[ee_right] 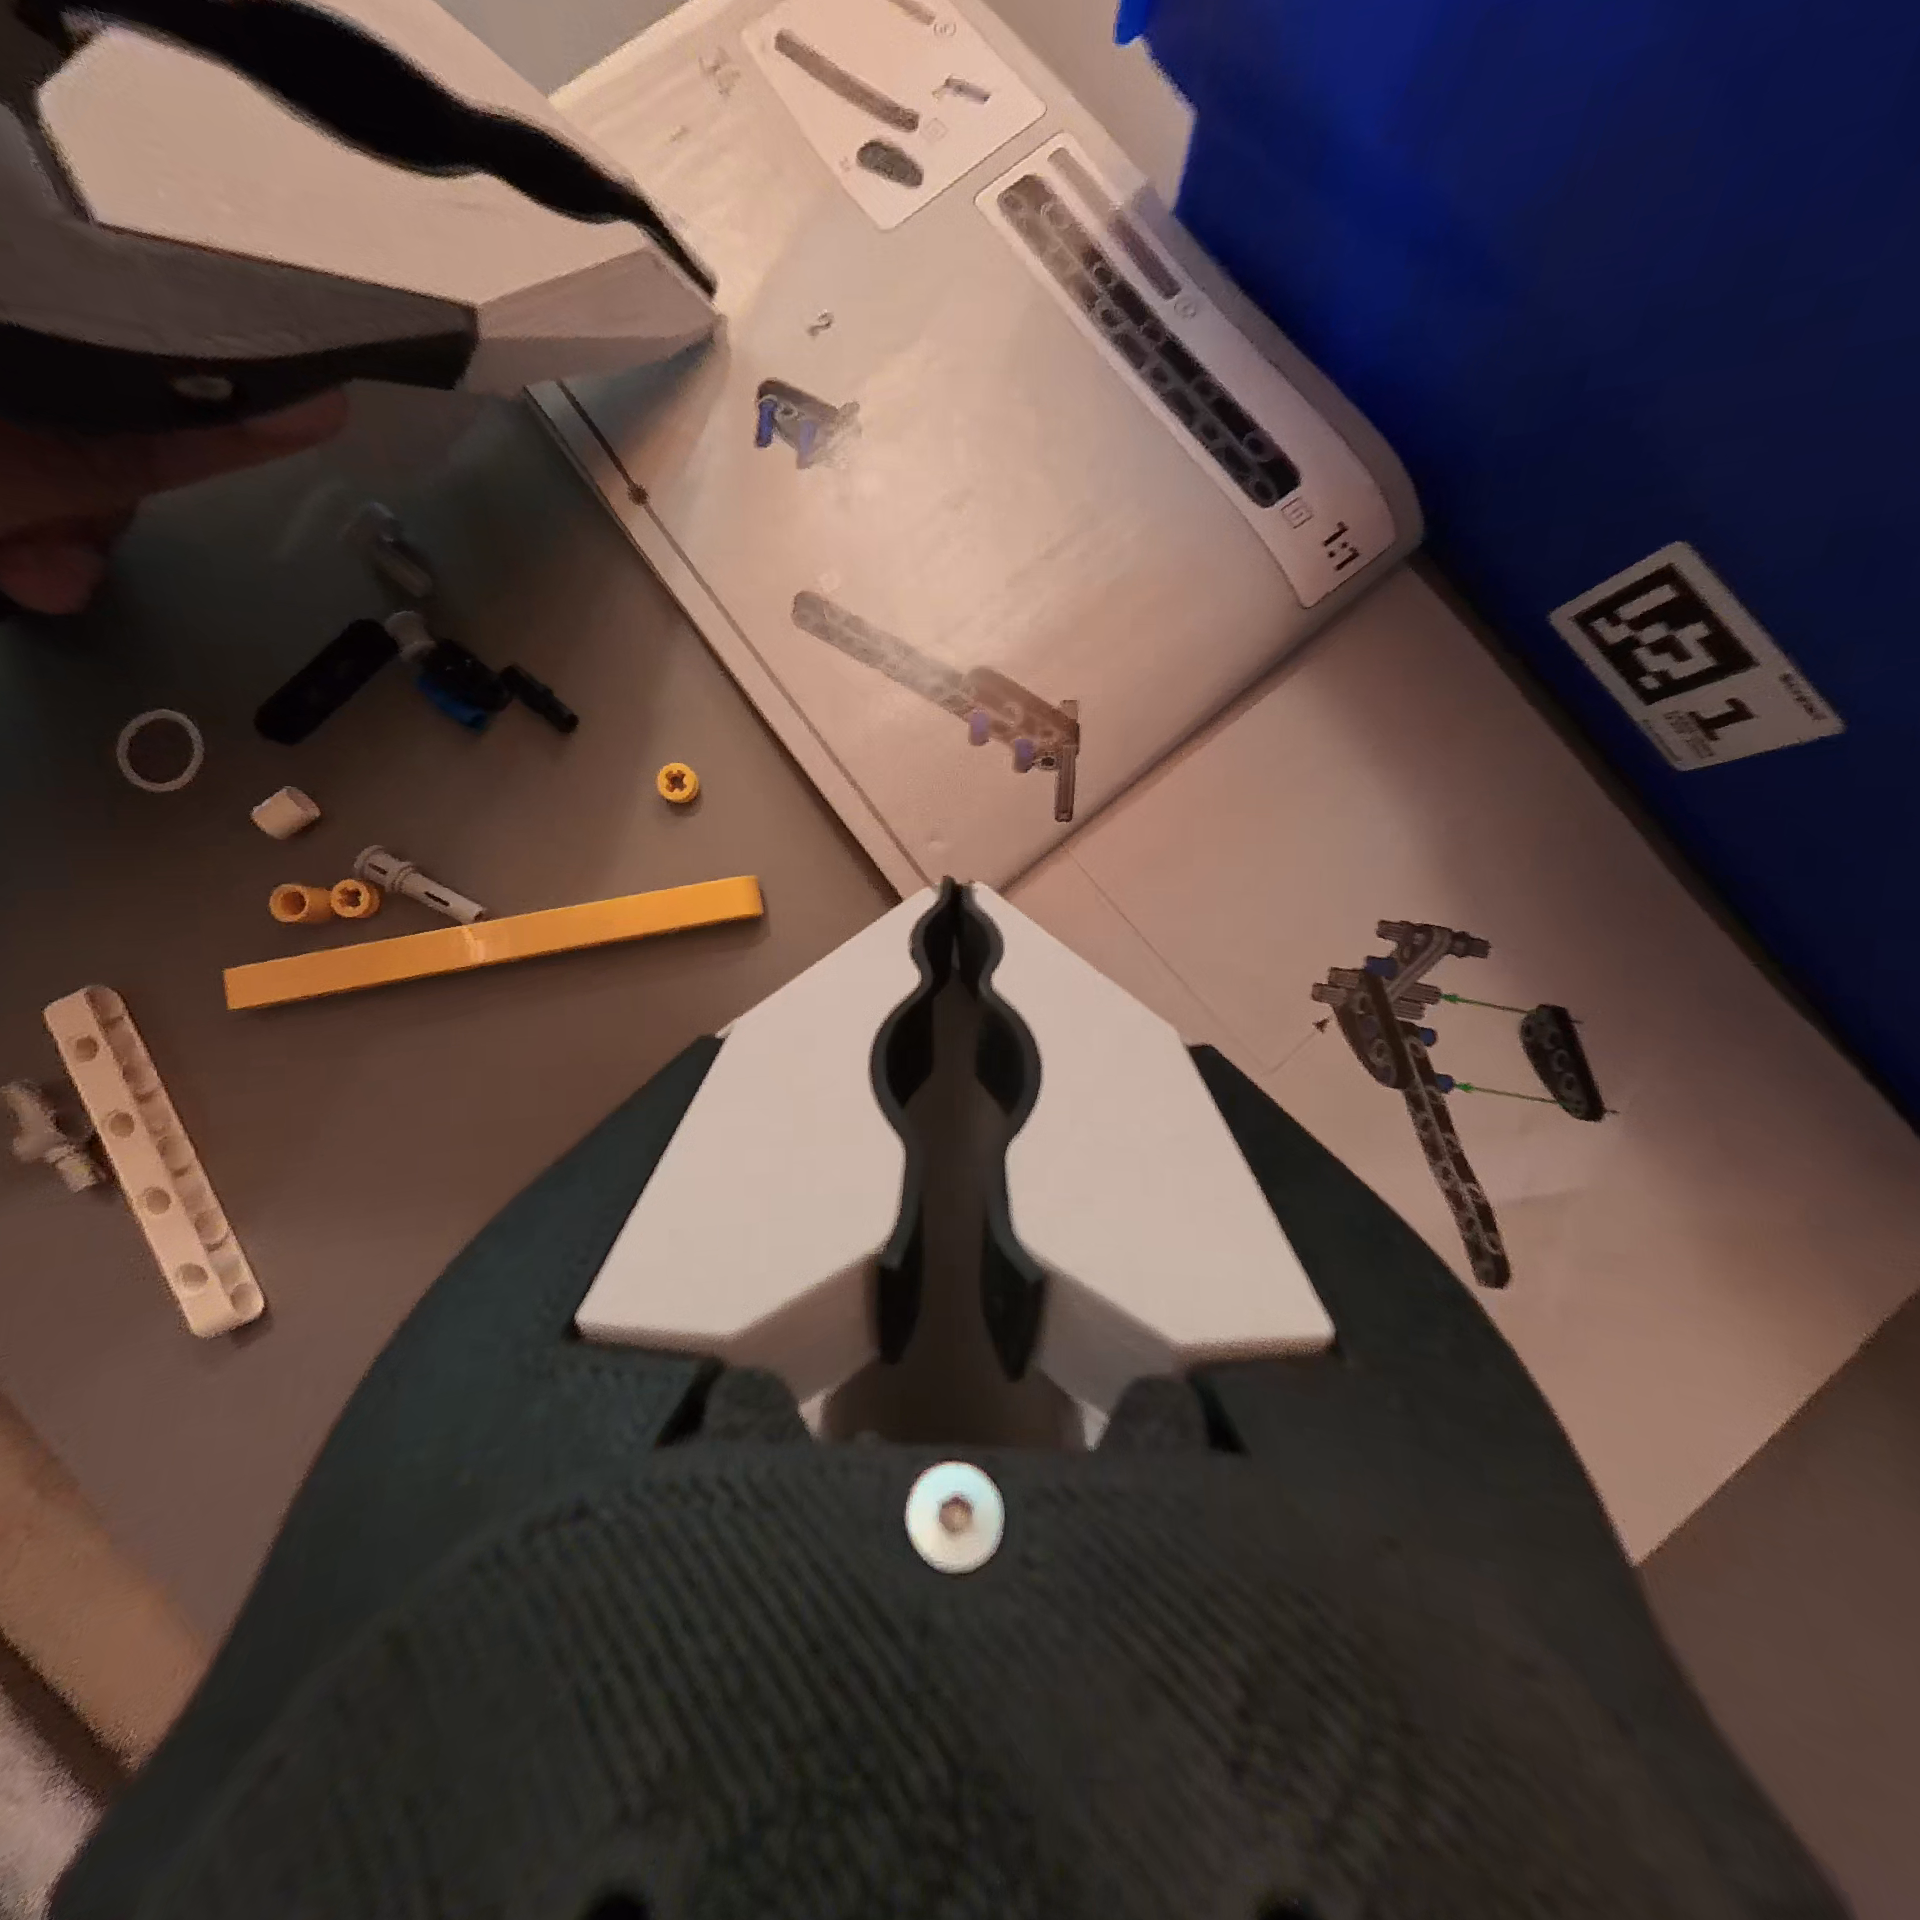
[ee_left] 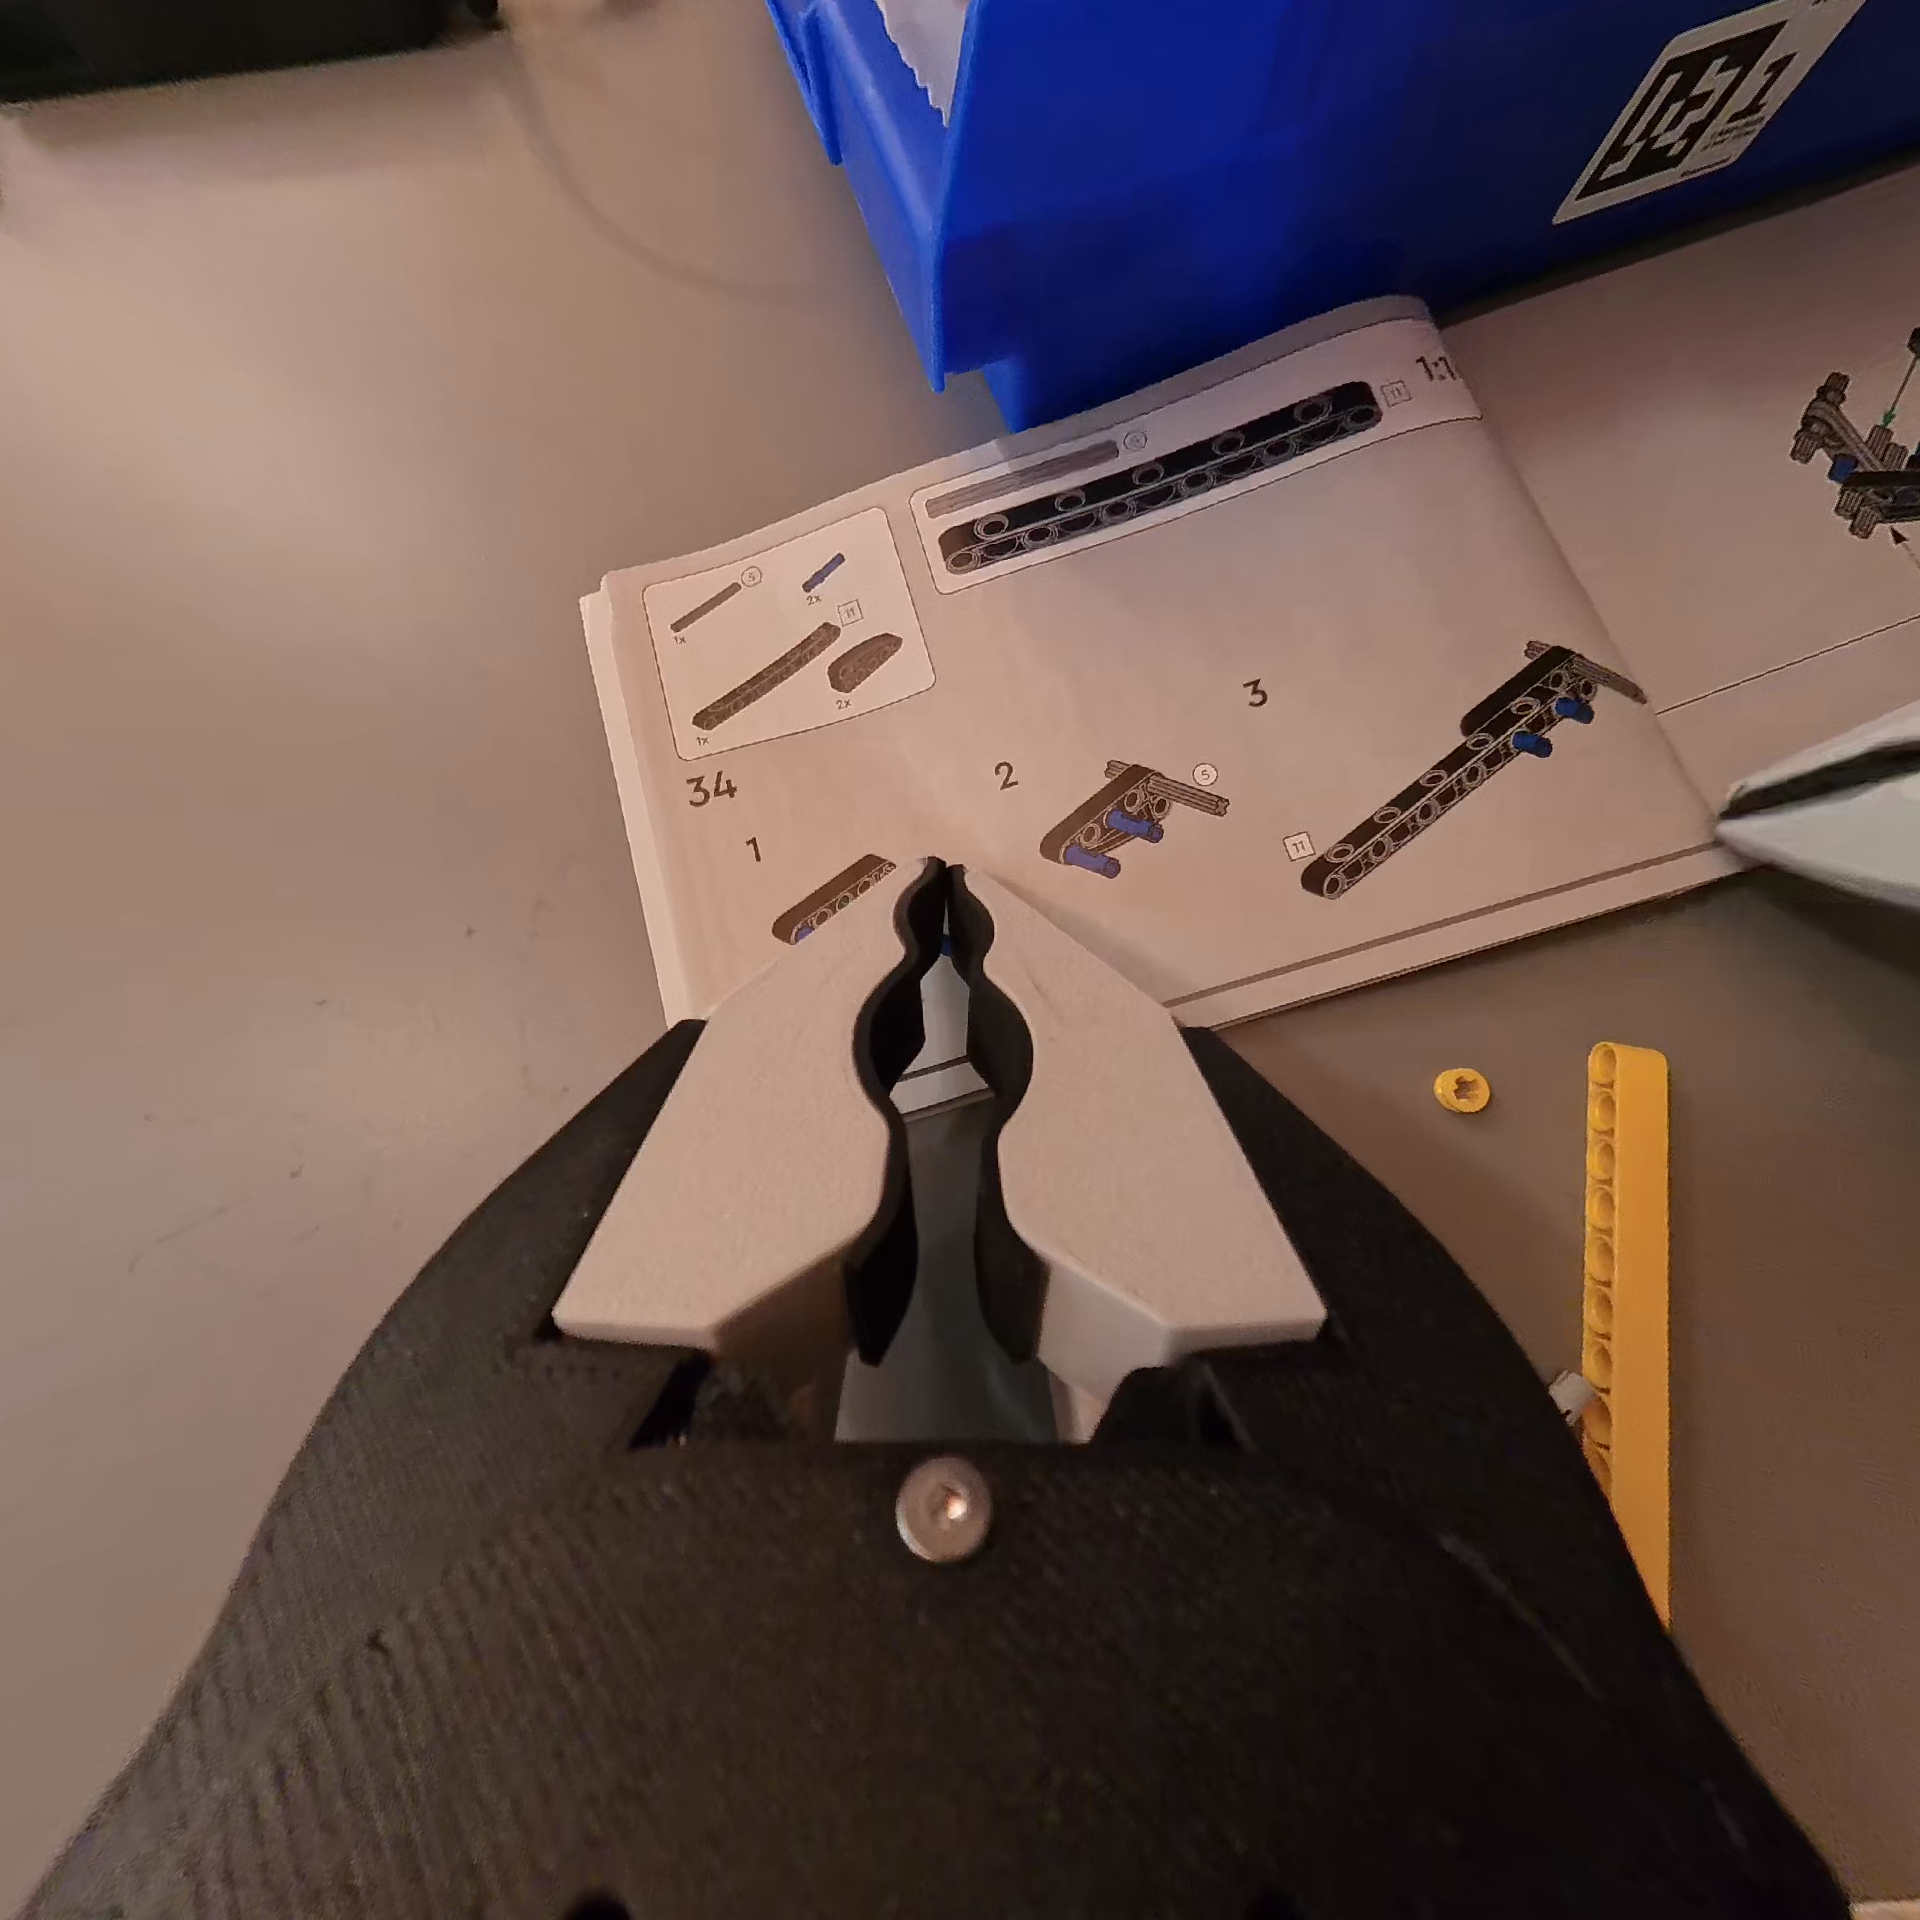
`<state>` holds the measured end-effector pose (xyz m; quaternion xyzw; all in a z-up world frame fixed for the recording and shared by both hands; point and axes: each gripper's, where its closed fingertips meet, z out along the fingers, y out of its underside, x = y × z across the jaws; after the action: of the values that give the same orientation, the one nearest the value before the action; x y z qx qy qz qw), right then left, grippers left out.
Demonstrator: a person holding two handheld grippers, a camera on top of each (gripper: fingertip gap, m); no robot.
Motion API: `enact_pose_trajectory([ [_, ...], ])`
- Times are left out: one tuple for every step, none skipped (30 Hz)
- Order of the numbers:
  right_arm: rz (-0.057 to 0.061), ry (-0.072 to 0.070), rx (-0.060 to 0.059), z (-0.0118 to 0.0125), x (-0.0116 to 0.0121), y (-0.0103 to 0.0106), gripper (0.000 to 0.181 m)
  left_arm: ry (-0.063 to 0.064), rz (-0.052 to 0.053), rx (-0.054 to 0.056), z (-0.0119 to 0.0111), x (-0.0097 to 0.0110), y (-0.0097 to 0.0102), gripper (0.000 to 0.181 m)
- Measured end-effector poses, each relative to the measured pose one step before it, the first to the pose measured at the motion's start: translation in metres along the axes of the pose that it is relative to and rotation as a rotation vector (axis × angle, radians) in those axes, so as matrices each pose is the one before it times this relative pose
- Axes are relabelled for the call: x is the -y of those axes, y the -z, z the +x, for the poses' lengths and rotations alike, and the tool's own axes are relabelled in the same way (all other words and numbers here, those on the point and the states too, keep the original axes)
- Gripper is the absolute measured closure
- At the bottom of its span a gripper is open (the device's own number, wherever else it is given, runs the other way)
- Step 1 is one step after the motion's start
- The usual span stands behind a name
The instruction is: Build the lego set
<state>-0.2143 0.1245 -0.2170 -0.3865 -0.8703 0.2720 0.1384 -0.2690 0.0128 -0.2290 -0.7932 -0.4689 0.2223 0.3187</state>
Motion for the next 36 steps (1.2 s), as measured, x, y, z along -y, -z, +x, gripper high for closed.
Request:
enact_pose_trajectory([
  [0.0243, -0.0123, -0.0174, 0.00342, 0.00319, 0.00360, 0.181, 0.0067, 0.0005, -0.0017, -0.00002, 0.00016, -0.00004, 0.181],
  [0.0340, -0.0099, -0.0121, 0.00251, 0.00528, 0.00490, 0.181, 0.0071, 0.0005, -0.0024, -0.00002, 0.00020, -0.00008, 0.181],
  [0.0376, -0.0080, -0.0077, 0.00181, 0.00618, 0.00621, 0.181, 0.0044, -0.0002, -0.0011, -0.00022, 0.00002, 0.00007, 0.181],
  [0.0337, -0.0068, -0.0085, 0.00194, 0.00591, 0.00660, 0.181, 0.0028, 0.0012, 0.0069, -0.00159, 0.00030, 0.00031, 0.181],
  [0.0288, -0.0053, -0.0098, 0.00215, 0.00504, 0.00678, 0.181, -0.0003, 0.0032, 0.0108, -0.00232, 0.00059, 0.00060, 0.181],
  [0.0238, -0.0027, -0.0076, 0.00172, 0.00396, 0.00659, 0.181, 0.0011, 0.0063, 0.0068, -0.00211, 0.00122, 0.00100, 0.181],
  [0.0192, -0.0018, -0.0051, 0.00128, 0.00252, 0.00646, 0.180, 0.0079, 0.0113, 0.0018, -0.00166, 0.00212, 0.00141, 0.181],
  [0.0168, -0.0036, -0.0012, 0.00045, 0.00151, 0.00636, 0.178, 0.0126, 0.0147, -0.0028, -0.00111, 0.00263, 0.00189, 0.181],
  [0.0187, -0.0111, 0.0100, -0.00143, 0.00093, 0.00629, 0.176, 0.0120, 0.0159, -0.0043, -0.00076, 0.00285, 0.00199, 0.181],
  [0.0236, -0.0247, 0.0284, -0.00417, 0.00140, 0.00667, 0.175, 0.0090, 0.0175, -0.0027, -0.00078, 0.00299, 0.00193, 0.181],
  [0.0276, -0.0346, 0.0379, -0.00543, 0.00189, 0.00701, 0.173, 0.0076, 0.0178, -0.0018, -0.00044, 0.00290, 0.00169, 0.181],
  [0.0283, -0.0340, 0.0310, -0.00438, 0.00170, 0.00736, 0.172, 0.0044, 0.0192, -0.0061, 0.00071, 0.00294, 0.00139, 0.181],
  [0.0283, -0.0256, 0.0171, -0.00218, 0.00141, 0.00765, 0.173, 0.0016, 0.0227, -0.0132, 0.00234, 0.00352, 0.00129, 0.181],
  [0.0274, -0.0141, 0.0038, -0.00005, 0.00112, 0.00780, 0.173, 0.0046, 0.0217, -0.0114, 0.00229, 0.00334, 0.00114, 0.181],
  [0.0242, -0.0017, -0.0063, 0.00177, 0.00063, 0.00789, 0.173, 0.0067, 0.0234, -0.0167, 0.00298, 0.00360, 0.00127, 0.181],
  [0.0208, 0.0100, -0.0134, 0.00332, 0.00010, 0.00782, 0.173, 0.0083, 0.0265, -0.0192, 0.00323, 0.00424, 0.00159, 0.181],
  [0.0192, 0.0181, -0.0190, 0.00495, -0.00035, 0.00756, 0.173, 0.0120, 0.0266, -0.0070, 0.00092, 0.00445, 0.00203, 0.181],
  [0.0197, 0.0213, -0.0207, 0.00566, -0.00074, 0.00728, 0.173, 0.0112, 0.0260, -0.0022, -0.00049, 0.00444, 0.00219, 0.181],
  [0.0210, 0.0174, -0.0183, 0.00596, -0.00117, 0.00702, 0.173, 0.0103, 0.0212, 0.0056, -0.00215, 0.00361, 0.00223, 0.181],
  [0.0221, 0.0086, -0.0122, 0.00533, -0.00123, 0.00682, 0.173, 0.0099, 0.0206, 0.0128, -0.00370, 0.00339, 0.00254, 0.181],
  [0.0249, -0.0005, -0.0040, 0.00447, -0.00099, 0.00692, 0.174, 0.0115, 0.0200, 0.0088, -0.00308, 0.00340, 0.00277, 0.181],
  [0.0297, -0.0071, 0.0034, 0.00349, -0.00058, 0.00709, 0.174, 0.0176, 0.0157, 0.0006, -0.00166, 0.00297, 0.00274, 0.181],
  [0.0347, -0.0109, 0.0063, 0.00336, -0.00009, 0.00721, 0.174, 0.0249, 0.0178, -0.0111, 0.00051, 0.00357, 0.00293, 0.181],
  [0.0403, -0.0134, -0.0031, 0.00498, 0.00027, 0.00757, 0.171, 0.0283, 0.0228, -0.0205, 0.00280, 0.00426, 0.00332, 0.181],
  [0.0473, -0.0137, -0.0237, 0.00809, 0.00093, 0.00789, 0.166, 0.0260, 0.0213, -0.0241, 0.00455, 0.00417, 0.00378, 0.181],
  [0.0537, -0.0109, -0.0304, 0.00893, 0.00088, 0.00818, 0.164, 0.0173, 0.0158, -0.0211, 0.00550, 0.00341, 0.00415, 0.181],
  [0.0517, -0.0073, -0.0238, 0.00778, -0.00046, 0.00778, 0.162, 0.0071, 0.0162, -0.0153, 0.00617, 0.00313, 0.00515, 0.181],
  [0.0361, 0.0115, -0.0146, 0.00618, -0.00224, 0.00707, 0.160, -0.0025, 0.0108, -0.0098, 0.00673, 0.00113, 0.00588, 0.181],
  [0.0169, 0.0275, -0.0270, 0.00811, -0.00328, 0.00609, 0.159, -0.0078, 0.0018, -0.0047, 0.00679, -0.00227, 0.00677, 0.181],
  [0.0116, 0.0172, -0.0494, 0.01158, -0.00213, 0.00501, 0.159, -0.0018, -0.0021, 0.0122, 0.00449, -0.00559, 0.00739, 0.181],
  [0.0112, -0.0110, -0.0432, 0.01044, -0.00024, 0.00376, 0.160, 0.0129, -0.0008, 0.0154, 0.00334, -0.00741, 0.00768, 0.181],
  [0.0140, -0.0307, -0.0093, 0.00491, 0.00096, 0.00292, 0.160, 0.0293, 0.0093, -0.0002, 0.00438, -0.00705, 0.00712, 0.181],
  [0.0213, -0.0377, 0.0141, 0.00006, 0.00113, 0.00237, 0.160, 0.0325, 0.0178, -0.0201, 0.00587, -0.00595, 0.00625, 0.181],
  [0.0199, -0.0378, 0.0230, -0.00289, -0.00039, 0.00196, 0.160, 0.0237, 0.0204, -0.0327, 0.00625, -0.00415, 0.00479, 0.181],
  [0.0095, -0.0298, 0.0284, -0.00490, -0.00307, 0.00134, 0.160, 0.0105, 0.0130, -0.0351, 0.00645, -0.00235, 0.00329, 0.181],
  [-0.0042, -0.0207, 0.0244, -0.00538, -0.00485, -0.00012, 0.160, -0.0014, 0.0021, -0.0293, 0.00660, -0.00001, 0.00154, 0.181],
])
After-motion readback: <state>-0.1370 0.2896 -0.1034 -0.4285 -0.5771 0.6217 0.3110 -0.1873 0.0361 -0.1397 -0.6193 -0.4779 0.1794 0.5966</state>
